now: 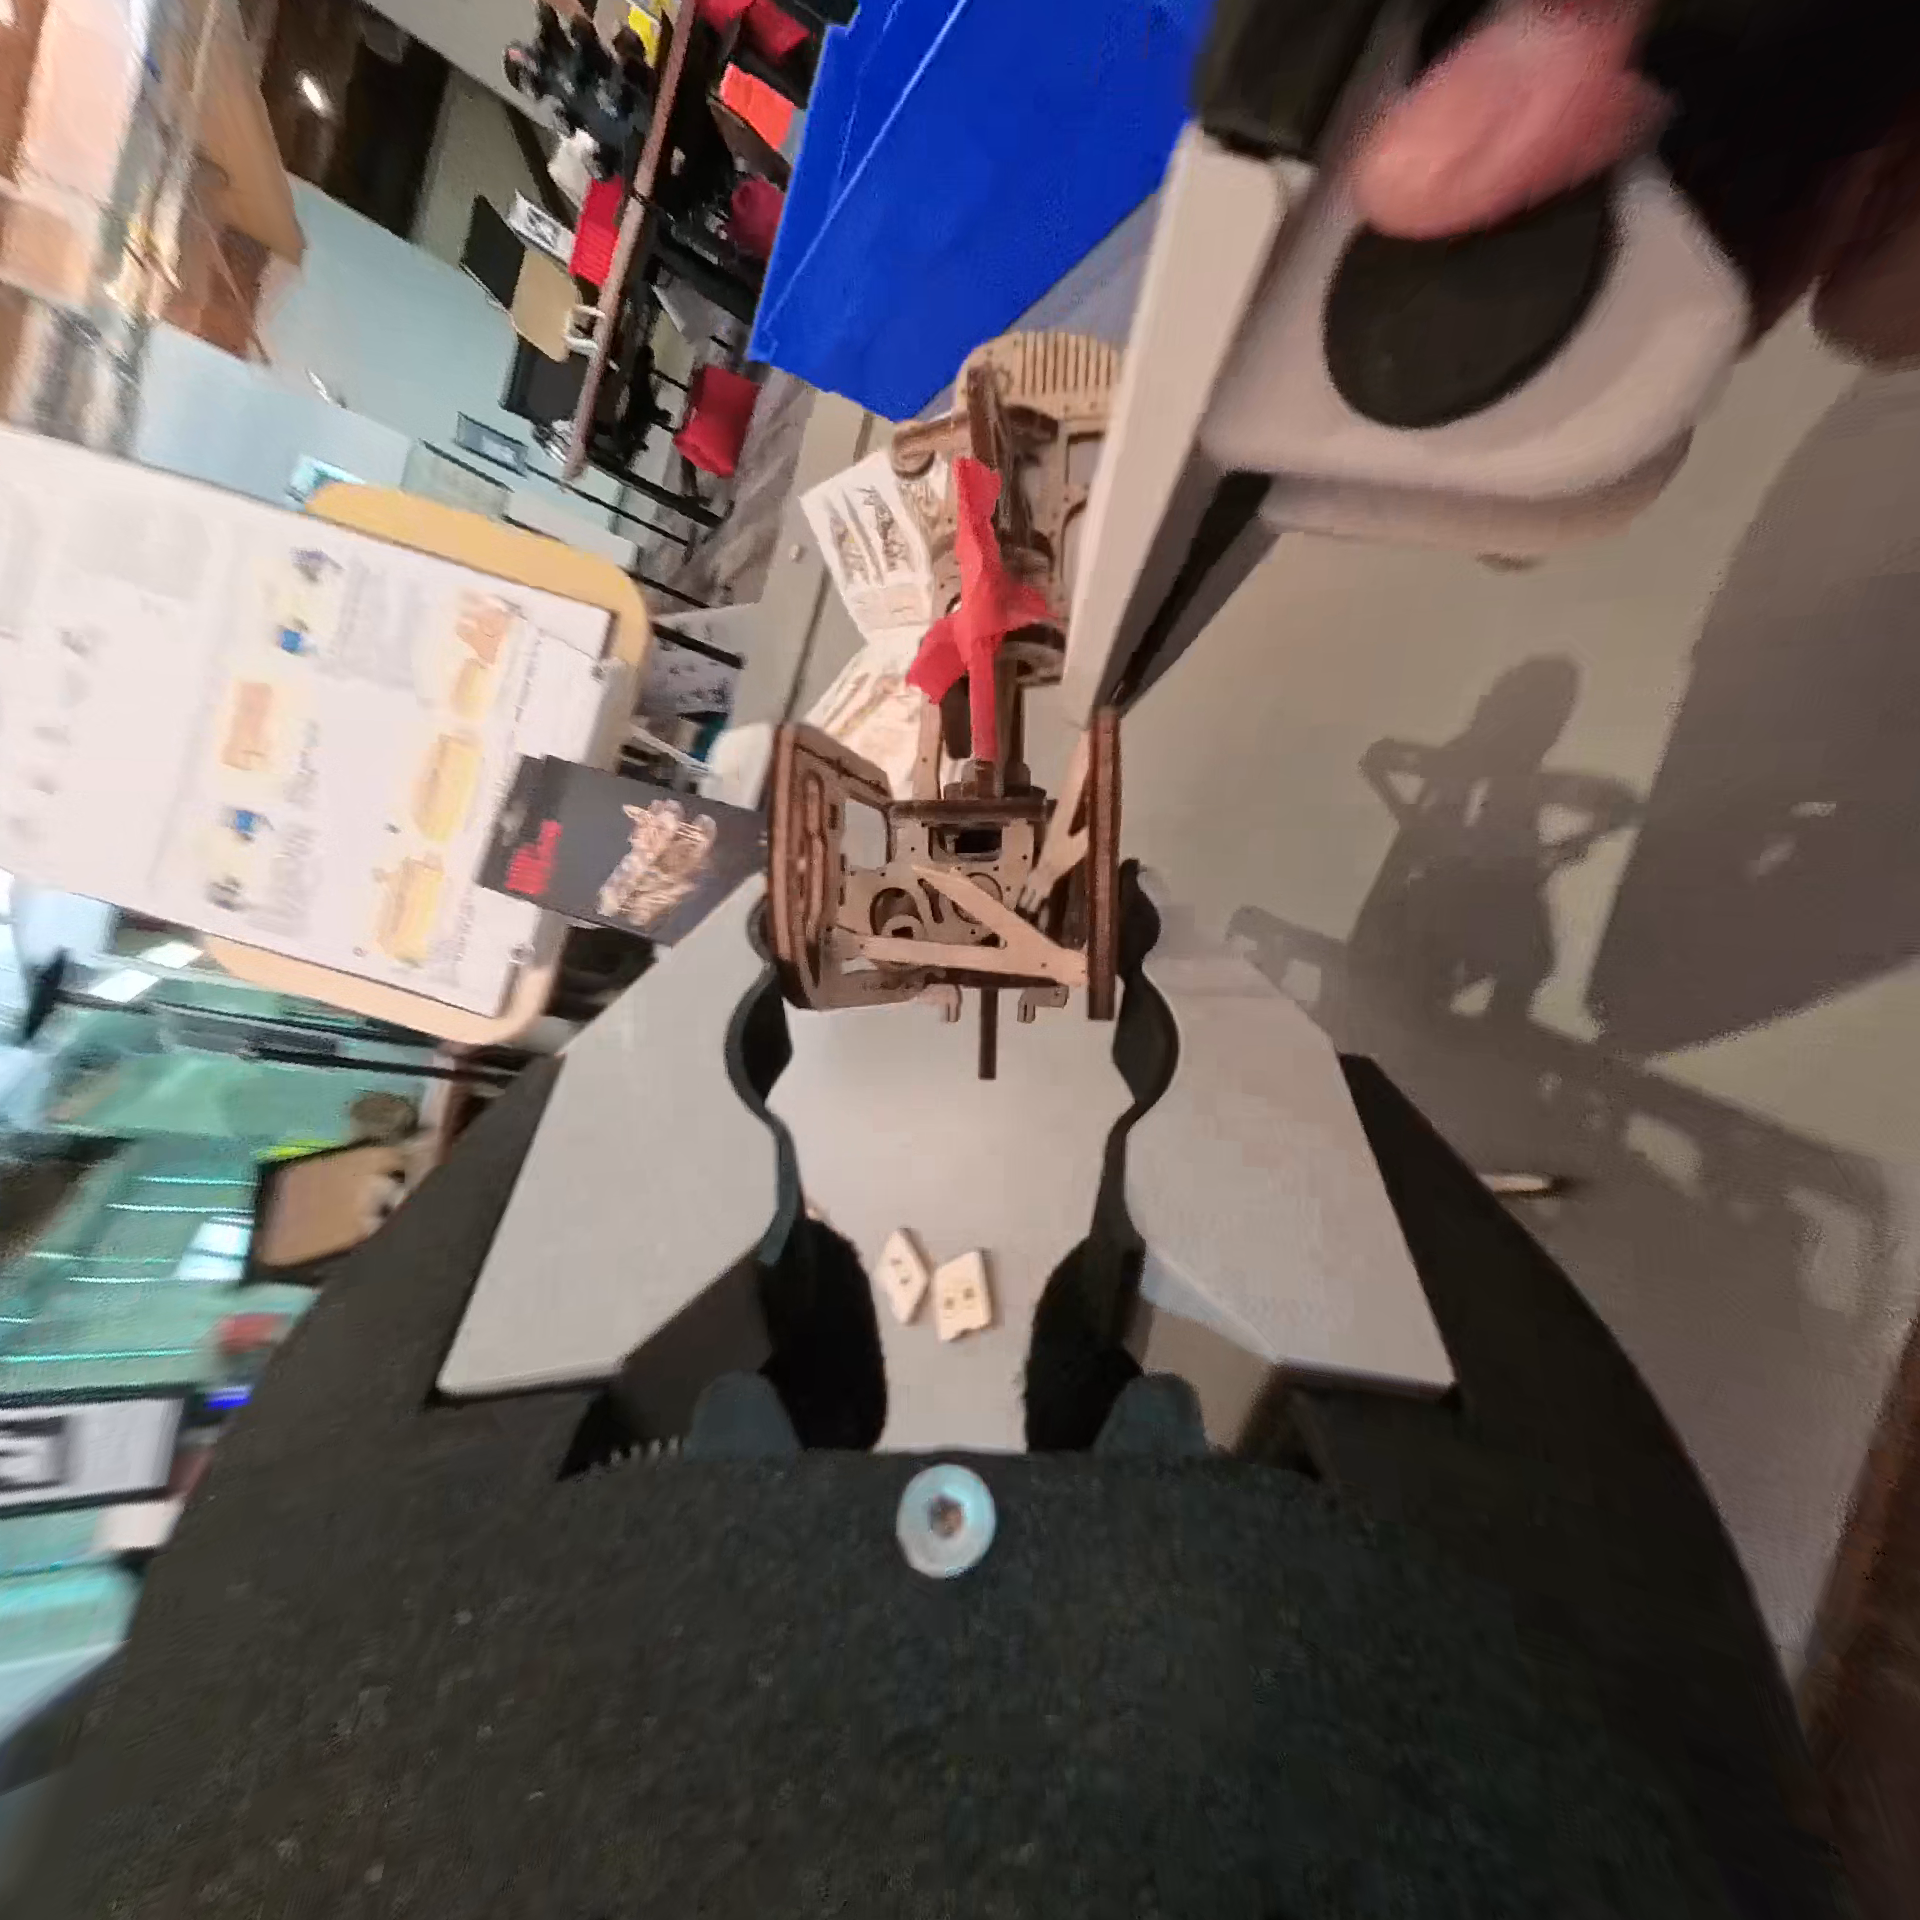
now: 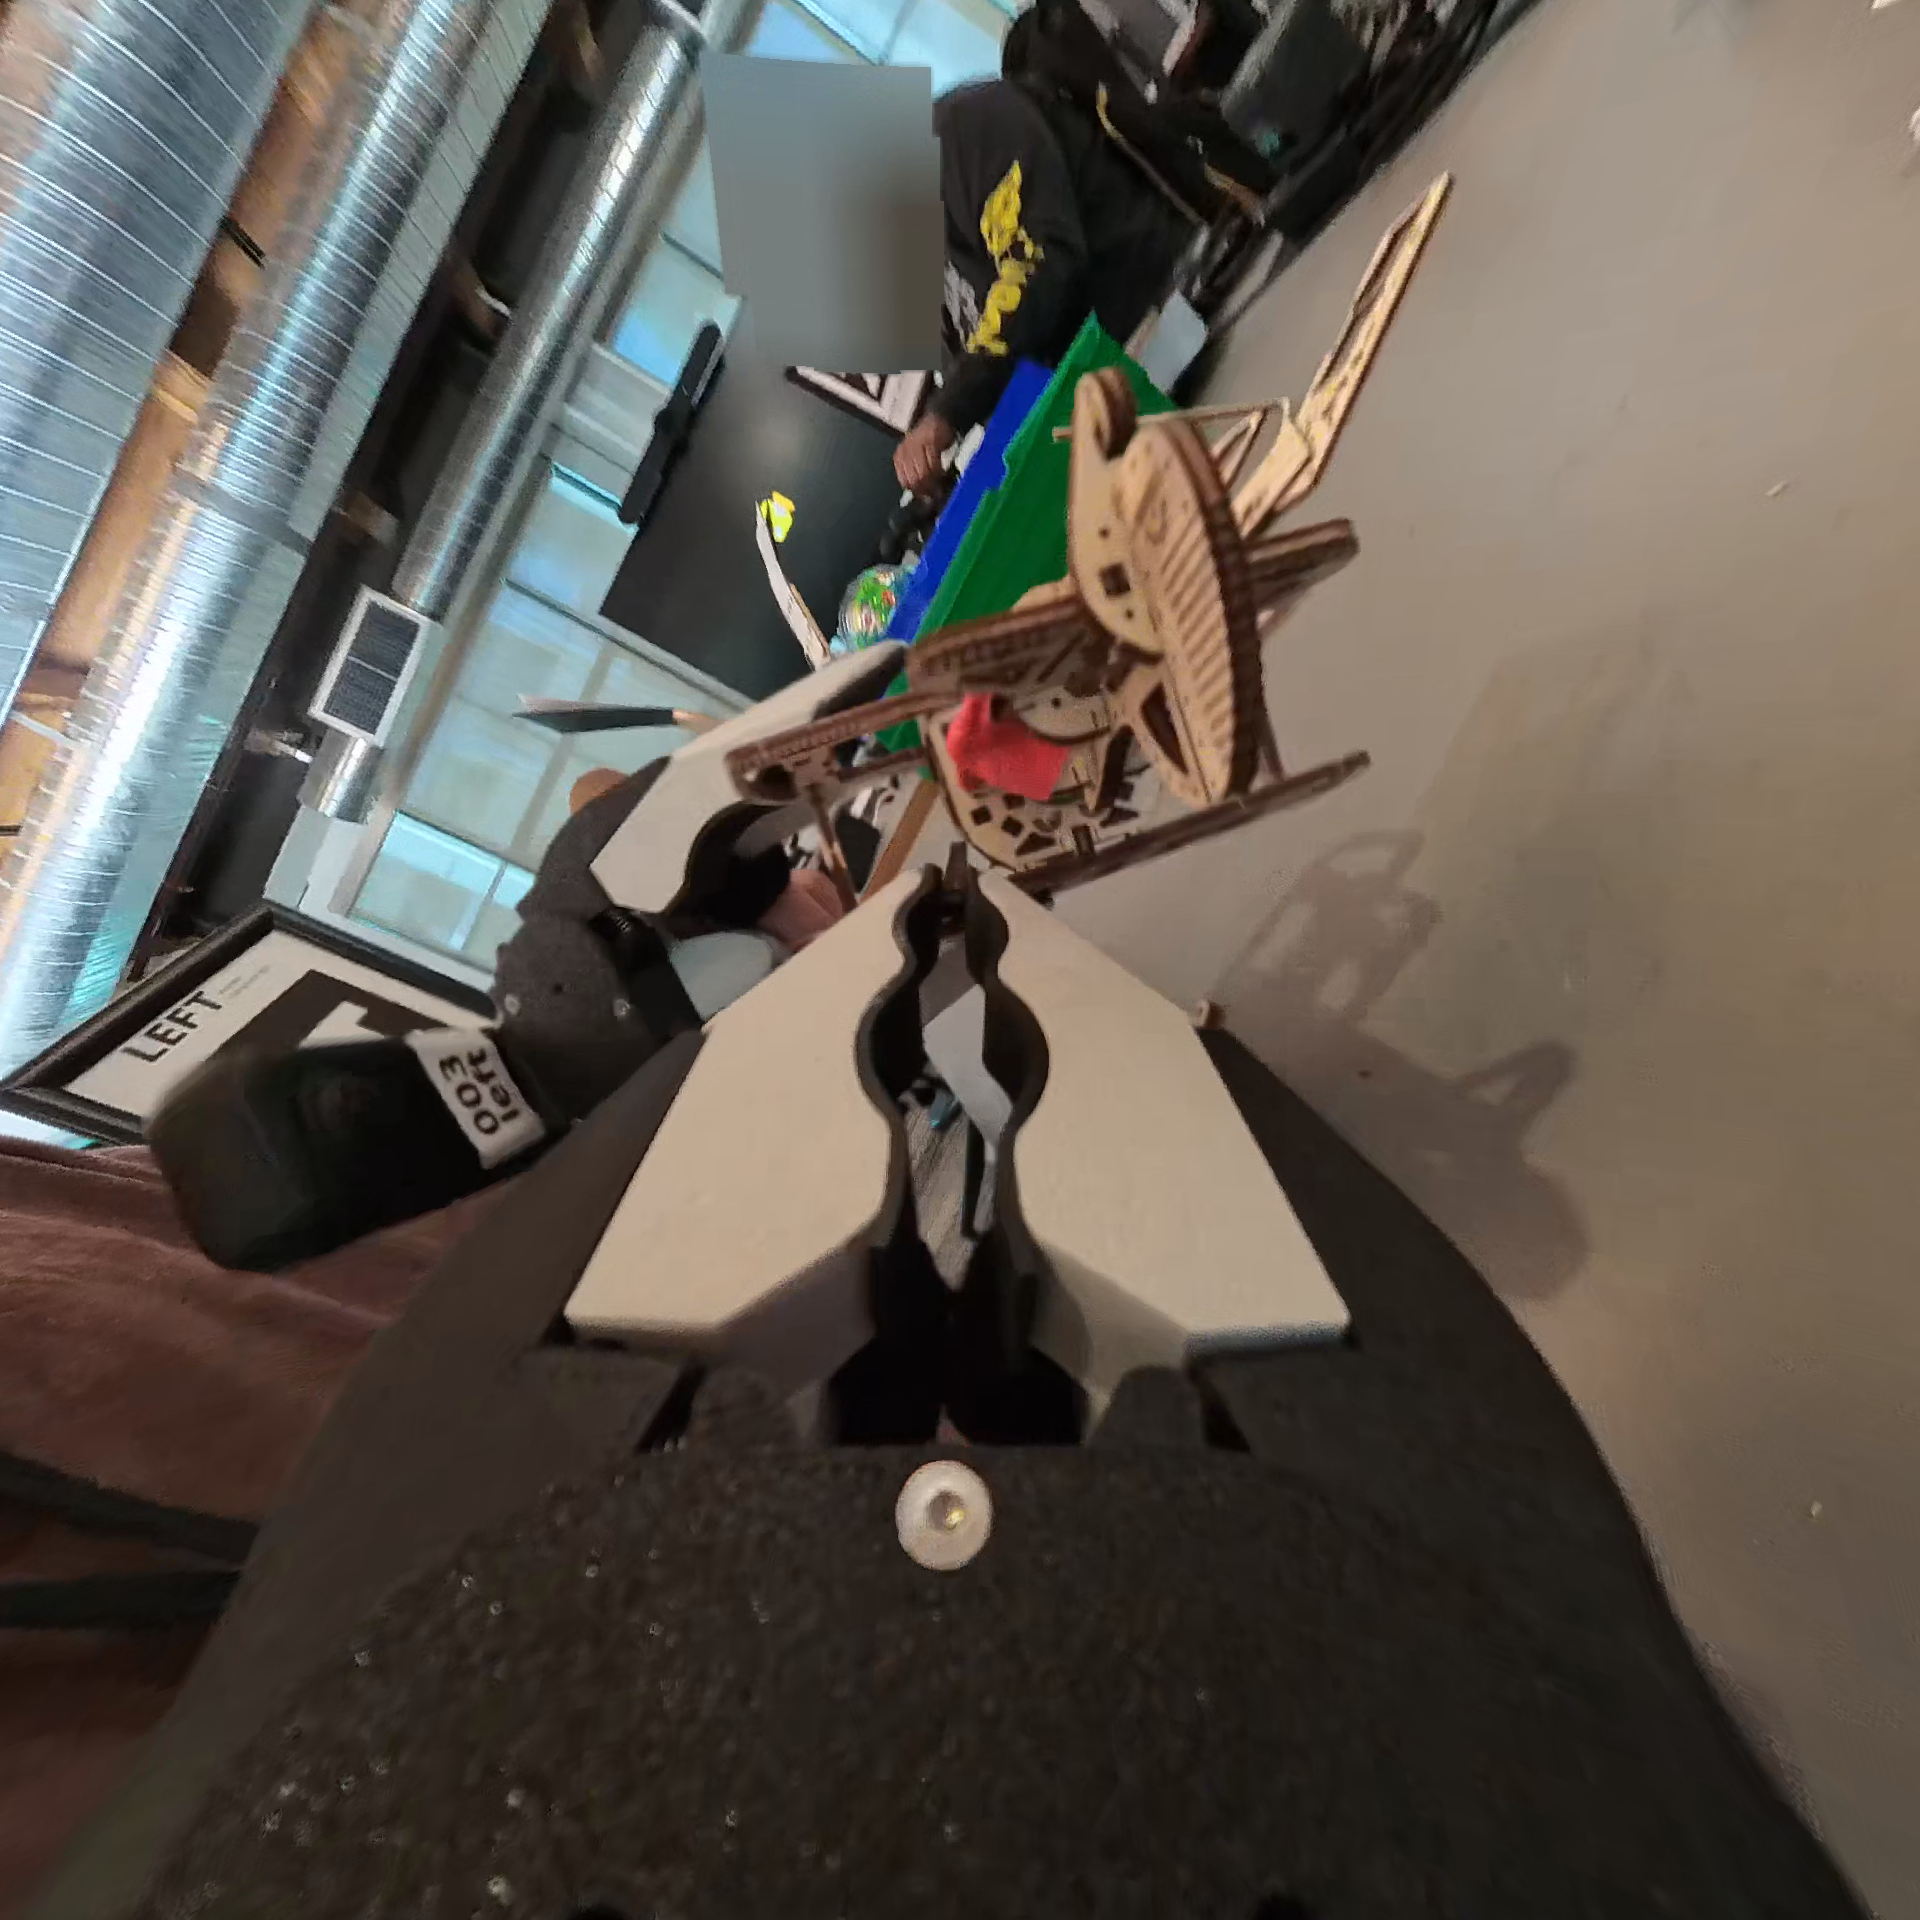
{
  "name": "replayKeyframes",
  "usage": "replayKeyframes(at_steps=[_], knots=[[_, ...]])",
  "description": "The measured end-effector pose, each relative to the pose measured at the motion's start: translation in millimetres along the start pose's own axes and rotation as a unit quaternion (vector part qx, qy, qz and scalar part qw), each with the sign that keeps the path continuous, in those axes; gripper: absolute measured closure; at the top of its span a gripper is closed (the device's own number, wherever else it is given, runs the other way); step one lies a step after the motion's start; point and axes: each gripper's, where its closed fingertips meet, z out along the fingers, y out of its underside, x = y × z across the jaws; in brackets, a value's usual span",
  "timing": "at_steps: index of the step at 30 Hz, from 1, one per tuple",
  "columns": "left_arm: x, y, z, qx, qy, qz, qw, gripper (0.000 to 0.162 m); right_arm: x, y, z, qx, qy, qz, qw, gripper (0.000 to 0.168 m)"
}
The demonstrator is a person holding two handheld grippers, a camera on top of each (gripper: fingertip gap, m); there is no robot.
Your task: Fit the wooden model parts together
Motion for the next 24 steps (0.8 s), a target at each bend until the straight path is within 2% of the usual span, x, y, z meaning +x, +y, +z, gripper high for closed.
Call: replayKeyframes(at_steps=[4,7,9,11,14,18,21,24], knots=[[4.5,0.8,3.5,-0.011,0.046,-0.111,0.993,0.103,0.7,-3.8,-4.1,0.042,0.025,-0.012,0.999,0.166],[6.9,-2.2,4.2,-0.016,0.043,-0.106,0.993,0.103,-5.3,-5.9,-4.7,0.052,0.055,-0.102,0.992,0.166],[19.9,-7.7,3.6,-0.001,0.079,-0.109,0.991,0.103,-26.7,-9.7,-3.6,0.069,0.025,-0.174,0.982,0.167],[24.6,-9.6,3.8,0.002,0.096,-0.125,0.988,0.103,-36.8,-13.9,-4.9,0.086,0.021,-0.203,0.975,0.166],[21.9,-12.5,4.1,0.002,0.120,-0.213,0.970,0.103,-34.0,-17.4,-7.4,0.092,0.066,-0.201,0.973,0.166],[17.7,-16.2,3.7,0.017,0.141,-0.294,0.945,0.103,-44.2,-26.6,-11.6,0.125,0.077,-0.175,0.974,0.166],[17.5,-23.3,2.1,0.036,0.163,-0.336,0.927,0.103,-47.5,-30.1,-8.5,0.121,0.100,-0.201,0.967,0.166],[16.7,-25.1,1.8,0.040,0.163,-0.343,0.924,0.103,-47.2,-30.6,-4.6,0.113,0.114,-0.208,0.965,0.166]])
